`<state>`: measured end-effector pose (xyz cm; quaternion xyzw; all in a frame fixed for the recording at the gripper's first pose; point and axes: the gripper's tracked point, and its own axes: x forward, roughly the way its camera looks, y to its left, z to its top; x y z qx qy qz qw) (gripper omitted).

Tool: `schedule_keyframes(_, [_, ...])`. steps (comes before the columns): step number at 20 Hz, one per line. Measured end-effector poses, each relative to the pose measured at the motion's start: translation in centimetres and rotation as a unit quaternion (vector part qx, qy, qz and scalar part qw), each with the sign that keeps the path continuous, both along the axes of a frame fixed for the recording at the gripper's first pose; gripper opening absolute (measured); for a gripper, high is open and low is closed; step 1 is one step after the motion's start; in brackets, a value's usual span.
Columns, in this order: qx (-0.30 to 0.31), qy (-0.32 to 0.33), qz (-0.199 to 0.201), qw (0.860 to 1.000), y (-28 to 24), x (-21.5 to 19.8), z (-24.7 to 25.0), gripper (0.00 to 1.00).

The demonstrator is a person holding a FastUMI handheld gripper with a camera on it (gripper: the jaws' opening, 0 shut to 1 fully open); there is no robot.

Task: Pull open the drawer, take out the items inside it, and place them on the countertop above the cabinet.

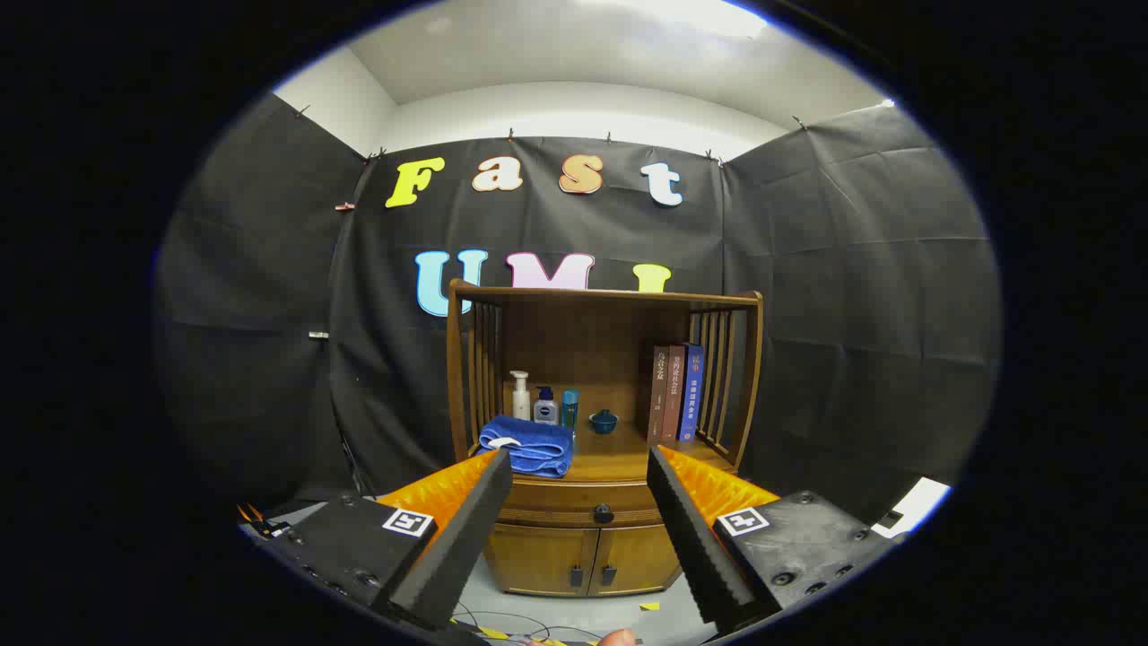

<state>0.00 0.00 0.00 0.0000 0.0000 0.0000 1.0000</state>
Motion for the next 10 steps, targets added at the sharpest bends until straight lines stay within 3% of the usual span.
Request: schedule_keyframes(10, [-0.003, -0.001, 0.003, 1.000, 0.32, 0.09, 0.23, 0.99])
